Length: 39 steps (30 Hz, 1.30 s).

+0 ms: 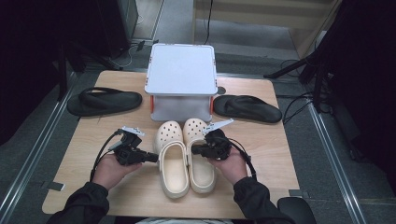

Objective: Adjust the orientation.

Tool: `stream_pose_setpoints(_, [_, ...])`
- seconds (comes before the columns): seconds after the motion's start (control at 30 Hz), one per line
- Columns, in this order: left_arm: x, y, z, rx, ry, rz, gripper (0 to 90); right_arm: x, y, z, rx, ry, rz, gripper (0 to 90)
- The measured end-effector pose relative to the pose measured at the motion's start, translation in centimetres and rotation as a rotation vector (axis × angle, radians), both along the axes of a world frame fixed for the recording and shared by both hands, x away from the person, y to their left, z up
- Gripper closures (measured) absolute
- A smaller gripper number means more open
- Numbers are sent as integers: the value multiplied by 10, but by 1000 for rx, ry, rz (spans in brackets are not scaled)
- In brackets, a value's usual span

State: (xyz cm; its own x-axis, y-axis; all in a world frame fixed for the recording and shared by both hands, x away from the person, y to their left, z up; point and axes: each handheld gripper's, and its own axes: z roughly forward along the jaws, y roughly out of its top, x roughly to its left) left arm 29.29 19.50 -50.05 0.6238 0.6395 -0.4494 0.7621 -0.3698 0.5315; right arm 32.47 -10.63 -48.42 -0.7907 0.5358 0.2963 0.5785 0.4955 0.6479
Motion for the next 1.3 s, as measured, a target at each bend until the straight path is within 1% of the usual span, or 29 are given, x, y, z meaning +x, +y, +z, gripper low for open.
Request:
stream_pose_setpoints(0.13, [1, 1, 0, 3, 1, -1, 863, 0, -1, 0, -4, 0, -2, 872])
stream_pose_setpoints(0.17, [1, 2, 1, 8, 0, 5, 842, 0, -3, 1, -19, -7, -13, 858])
stream_pose_setpoints(0.2, [1, 3, 2, -1, -6, 9, 842, 0, -3, 1, -19, -7, -13, 858])
stream_pose_setpoints(0.23, [2, 7, 6, -27, -18, 18, 823, 0, -5, 2, -17, -5, -26, 850])
stream_pose_setpoints(0.27, [2, 9, 8, -35, -18, 26, 814, 0, -6, 3, -8, -8, -27, 846])
stream_pose_setpoints(0.33, [2, 10, 11, -41, -24, 28, 799, 0, -7, 4, -1, -9, -33, 838])
stream_pose_setpoints(0.37, [2, 10, 15, -46, -36, 30, 799, 0, -8, 5, 4, -12, -37, 828])
stream_pose_setpoints(0.4, [3, 11, 17, -49, -38, 30, 764, -1, -10, 7, 7, -20, -39, 810])
stream_pose_setpoints(0.47, [4, 11, 23, -57, -52, 36, 751, -3, -12, 9, 16, -25, -49, 783])
stream_pose_setpoints(0.57, [9, 12, 30, -44, -80, 40, 688, -6, -15, 12, 45, -20, -52, 727])
stream_pose_setpoints(0.6, [11, 13, 32, -46, -80, 43, 650, -8, -16, 14, 55, -19, -54, 712])
stream_pose_setpoints(0.63, [13, 13, 33, -45, -86, 46, 576, -12, -17, 15, 63, -27, -51, 693])
stream_pose_setpoints(0.67, [15, 13, 34, -44, -93, 44, 576, -12, -17, 15, 63, -27, -51, 693])
stream_pose_setpoints(0.7, [17, 13, 35, -35, -106, 48, 511, -15, -18, 16, 68, -39, -51, 663])
stream_pose_setpoints(0.73, [19, 14, 36, -34, -110, 47, 511, -15, -18, 16, 68, -39, -51, 663])
stream_pose_setpoints(0.77, [24, 14, 38, -31, -96, 67, 471, -18, -19, 17, 68, -55, -61, 614])
stream_pose_setpoints(0.8, [24, 14, 38, -31, -96, 67, 459, -18, -19, 17, 68, -55, -61, 614])
stream_pose_setpoints(0.83, [27, 13, 40, -31, -80, 75, 459, -20, -19, 18, 66, -62, -70, 605])
stream_pose_setpoints(0.87, [29, 13, 42, -19, -82, 78, 470, -22, -20, 19, 68, -75, -76, 598])
stream_pose_setpoints(0.9, [33, 11, 46, -16, -81, 68, 510, -25, -22, 19, 80, -76, -78, 577])
stream_pose_setpoints(0.93, [33, 11, 46, -16, -81, 68, 538, -25, -22, 19, 80, -76, -78, 577])
stream_pose_setpoints(0.97, [35, 11, 50, -21, -88, 61, 564, -28, -23, 19, 95, -70, -80, 566])
stream_pose_setpoints(1.0, [37, 10, 52, -23, -92, 52, 564, -28, -23, 19, 95, -70, -80, 566])
stream_pose_setpoints(1.03, [41, 10, 57, -30, -101, 42, 617, -31, -22, 18, 102, -65, -83, 551])
stream_pose_setpoints(1.07, [41, 10, 57, -30, -101, 42, 641, -32, -22, 18, 103, -62, -83, 547])
stream_pose_setpoints(1.1, [47, 10, 62, -36, -102, 27, 668, -34, -22, 17, 104, -60, -81, 543])
stream_pose_setpoints(1.2, [52, 10, 67, -36, -107, 19, 761, -37, -21, 16, 100, -60, -81, 538])
stream_pose_setpoints(1.23, [58, 10, 70, -43, -106, 17, 775, -41, -20, 15, 96, -65, -81, 532])
stream_pose_setpoints(1.3, [61, 10, 72, -50, -103, 13, 795, -42, -20, 15, 93, -64, -81, 523])
